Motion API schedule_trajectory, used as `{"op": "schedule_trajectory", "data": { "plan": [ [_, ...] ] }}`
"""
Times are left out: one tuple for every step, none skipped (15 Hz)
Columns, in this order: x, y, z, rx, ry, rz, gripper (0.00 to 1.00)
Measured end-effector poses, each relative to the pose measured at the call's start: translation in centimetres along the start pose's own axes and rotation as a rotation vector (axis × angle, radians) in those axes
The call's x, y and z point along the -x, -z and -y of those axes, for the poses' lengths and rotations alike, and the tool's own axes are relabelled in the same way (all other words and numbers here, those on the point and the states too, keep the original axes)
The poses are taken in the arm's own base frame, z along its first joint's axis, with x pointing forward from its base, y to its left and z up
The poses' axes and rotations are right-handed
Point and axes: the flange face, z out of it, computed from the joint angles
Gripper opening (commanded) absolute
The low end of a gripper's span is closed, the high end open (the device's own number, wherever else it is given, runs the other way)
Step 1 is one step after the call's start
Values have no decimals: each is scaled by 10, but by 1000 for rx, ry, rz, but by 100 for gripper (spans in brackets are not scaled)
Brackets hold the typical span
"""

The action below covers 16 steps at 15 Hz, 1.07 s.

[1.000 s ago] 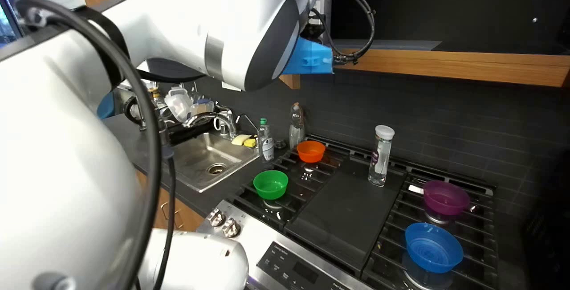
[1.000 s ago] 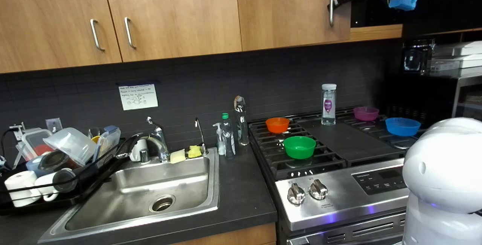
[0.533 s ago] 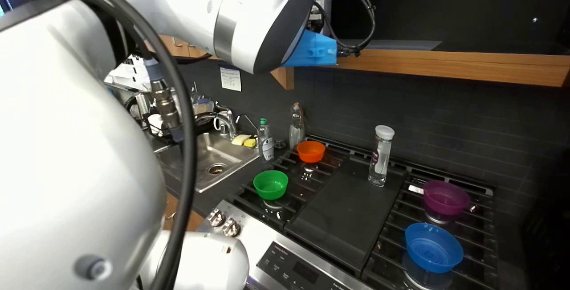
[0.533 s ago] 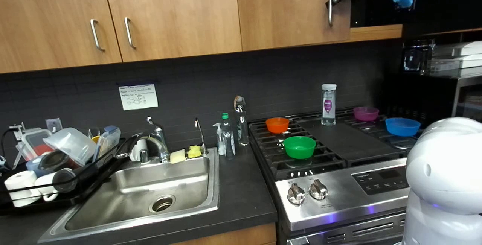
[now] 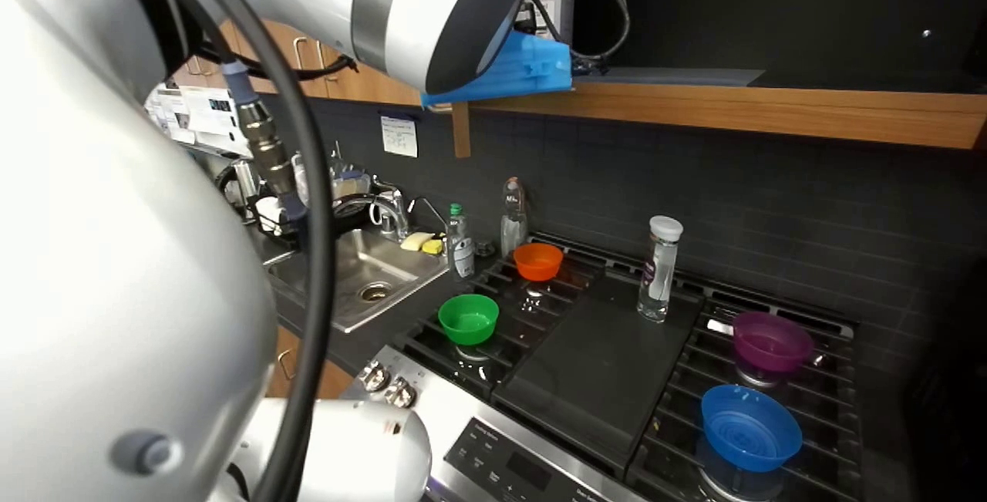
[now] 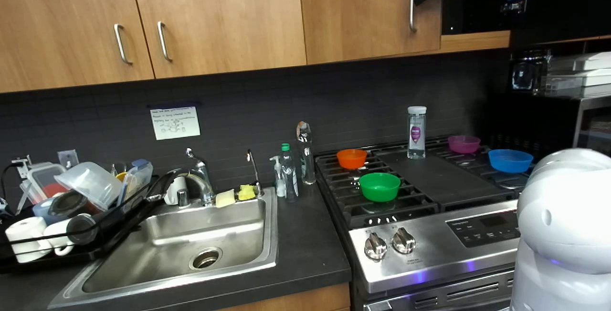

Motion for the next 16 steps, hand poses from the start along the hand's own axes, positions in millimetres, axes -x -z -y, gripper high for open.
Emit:
{"op": "schedule_trajectory", "data": {
  "plan": [
    [-2, 0, 4, -17, 14, 6, 89],
    [-4, 0, 10, -36, 27, 14, 90],
    [-6, 0, 15, -57, 43, 22, 89],
    [-9, -1, 22, -78, 57, 29, 89],
    [-11, -1, 29, -96, 71, 36, 90],
    [-13, -1, 34, -114, 85, 42, 90],
    [-15, -2, 41, -134, 99, 47, 91],
    [-16, -2, 46, -150, 111, 51, 91],
    [-17, -3, 51, -164, 121, 54, 92],
    [-18, -4, 55, -177, 132, 58, 91],
    [-19, -5, 59, -189, 142, 61, 93],
    [-19, -6, 63, -200, 152, 66, 93],
    [-20, -7, 66, -210, 161, 68, 92],
    [-20, -8, 70, -221, 169, 72, 92],
    [-21, -9, 73, -230, 177, 80, 93],
    [-21, -11, 77, -236, 187, 92, 94]
  ]
}}
